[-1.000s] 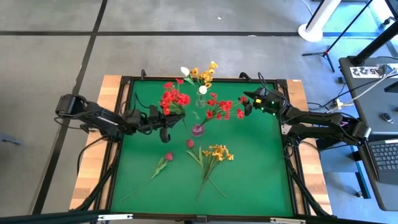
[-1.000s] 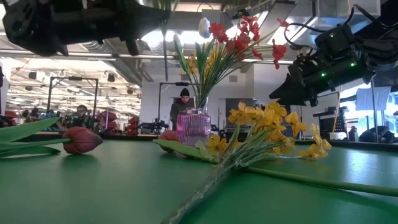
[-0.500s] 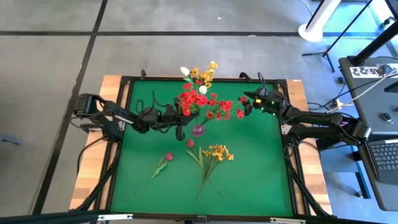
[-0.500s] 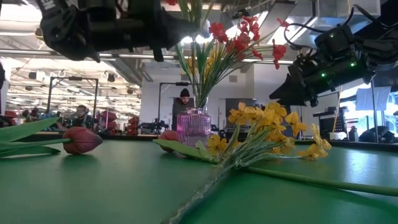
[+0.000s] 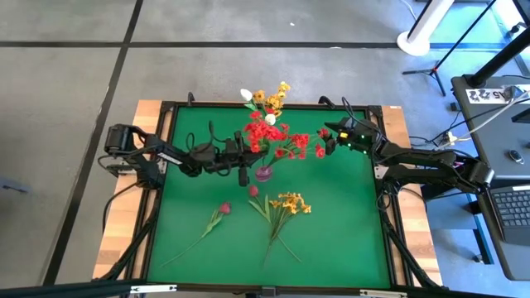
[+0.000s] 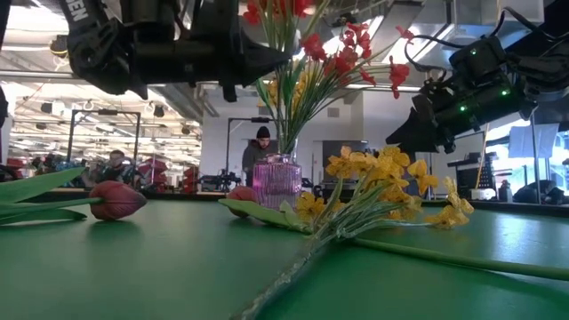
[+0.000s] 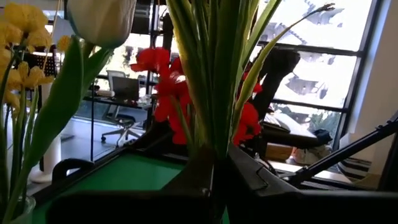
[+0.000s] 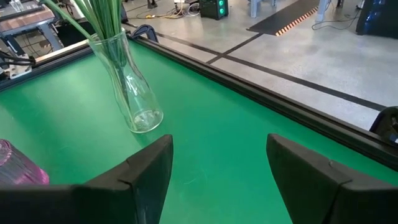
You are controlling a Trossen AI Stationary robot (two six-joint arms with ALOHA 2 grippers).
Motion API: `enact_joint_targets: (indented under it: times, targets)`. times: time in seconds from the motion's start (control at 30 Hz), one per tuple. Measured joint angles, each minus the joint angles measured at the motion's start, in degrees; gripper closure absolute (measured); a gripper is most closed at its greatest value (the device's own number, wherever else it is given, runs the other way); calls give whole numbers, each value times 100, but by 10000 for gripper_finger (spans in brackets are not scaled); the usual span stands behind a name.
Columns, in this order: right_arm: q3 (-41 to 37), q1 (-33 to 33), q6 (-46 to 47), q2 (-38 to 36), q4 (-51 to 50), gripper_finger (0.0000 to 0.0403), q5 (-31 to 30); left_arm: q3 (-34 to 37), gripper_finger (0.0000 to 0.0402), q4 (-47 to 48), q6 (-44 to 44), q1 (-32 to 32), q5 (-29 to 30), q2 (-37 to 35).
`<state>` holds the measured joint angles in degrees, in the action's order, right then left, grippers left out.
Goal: Sort flowers into vase by color
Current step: Put the red flowers into the violet vase
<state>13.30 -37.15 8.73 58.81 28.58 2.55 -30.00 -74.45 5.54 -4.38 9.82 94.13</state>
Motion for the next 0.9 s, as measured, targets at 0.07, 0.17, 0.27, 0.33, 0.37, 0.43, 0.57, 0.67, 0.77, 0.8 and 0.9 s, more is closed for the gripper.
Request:
enact_joint_targets:
  times: [0.07, 0.17, 0.27, 0.33, 0.37, 0.43, 0.57, 0.67, 0.77, 0.8, 0.9]
  targets:
    - [1, 0, -2, 2, 0, 146, 0, -2, 391, 148, -4, -20, 12, 0]
    - [0, 2, -2, 1, -4, 146, 0, -2, 391, 315, 16, -58, 15, 0]
    - [0, 2, -2, 0, -2, 146, 0, -2, 391, 347, 28, -61, 16, 0]
    - [0, 0, -2, 0, -2, 146, 0, -2, 391, 347, 28, -61, 16, 0]
    - [0, 2, -2, 2, -2, 146, 0, -2, 391, 347, 28, -61, 14, 0]
    - [0, 0, -2, 1, -2, 146, 0, -2, 391, 358, 28, -61, 15, 0]
    - [1, 0, -2, 1, -2, 146, 0, -2, 391, 545, 30, -61, 16, 0]
    - [0, 2, -3, 2, -2, 146, 0, -2, 391, 639, 36, -61, 16, 0]
    - [1, 0, -2, 1, 0, 146, 0, -2, 391, 660, 39, -61, 16, 2]
    - [1, 1, -2, 2, 0, 146, 0, -2, 391, 655, 39, -61, 16, 0]
    - [0, 0, -2, 2, 0, 146, 0, -2, 391, 686, 39, -61, 16, 2]
